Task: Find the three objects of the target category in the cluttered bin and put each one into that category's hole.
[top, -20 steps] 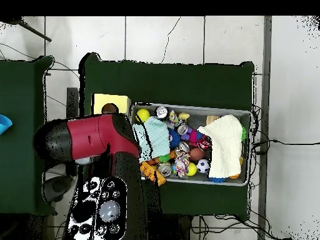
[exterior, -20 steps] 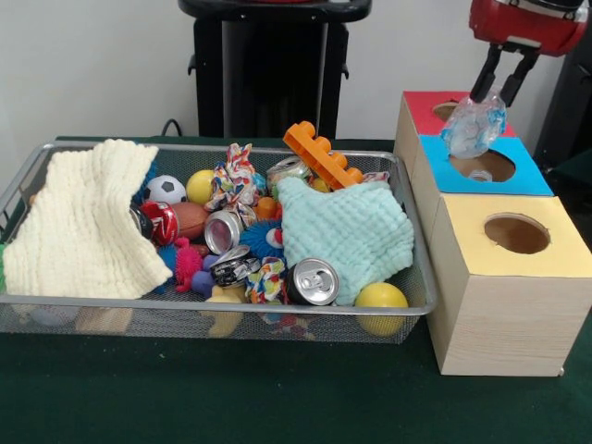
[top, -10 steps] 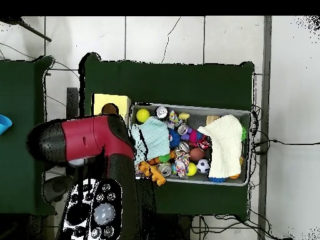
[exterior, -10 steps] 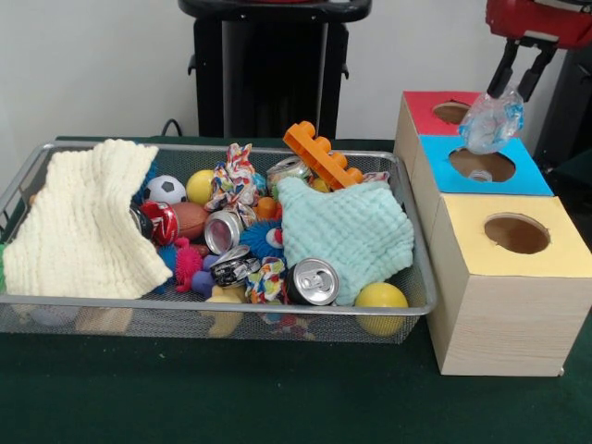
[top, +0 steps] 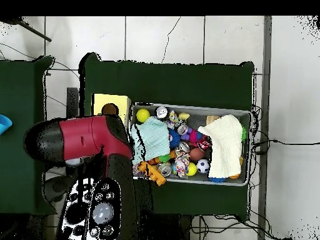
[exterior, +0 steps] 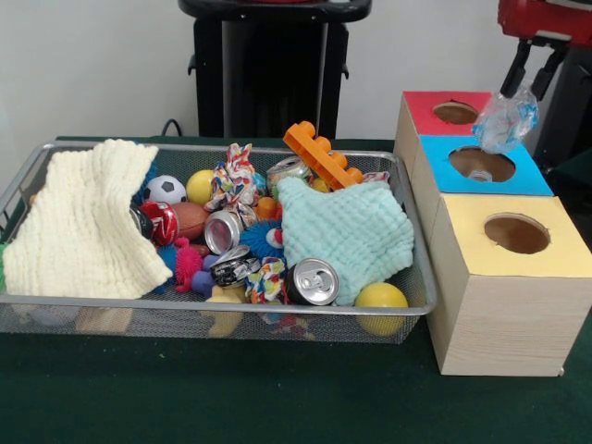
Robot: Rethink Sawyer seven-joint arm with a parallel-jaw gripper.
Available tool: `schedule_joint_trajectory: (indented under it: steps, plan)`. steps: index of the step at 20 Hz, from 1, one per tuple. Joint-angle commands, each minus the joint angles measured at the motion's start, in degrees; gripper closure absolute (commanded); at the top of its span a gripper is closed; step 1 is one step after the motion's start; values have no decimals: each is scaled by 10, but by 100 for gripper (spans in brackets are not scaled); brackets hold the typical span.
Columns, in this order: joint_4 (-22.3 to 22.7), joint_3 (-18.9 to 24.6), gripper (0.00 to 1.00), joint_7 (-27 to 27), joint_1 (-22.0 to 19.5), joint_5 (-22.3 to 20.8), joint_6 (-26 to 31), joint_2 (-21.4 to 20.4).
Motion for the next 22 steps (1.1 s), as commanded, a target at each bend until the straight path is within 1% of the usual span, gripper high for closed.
schedule_joint_trajectory:
  steps: [1,14,22]
  plan:
    - [39,1,100,123,-6,21,16,22]
    - [57,-2,100,101,-15,9,-21,24]
    - [65,-3,100,101,-17,11,-36,28]
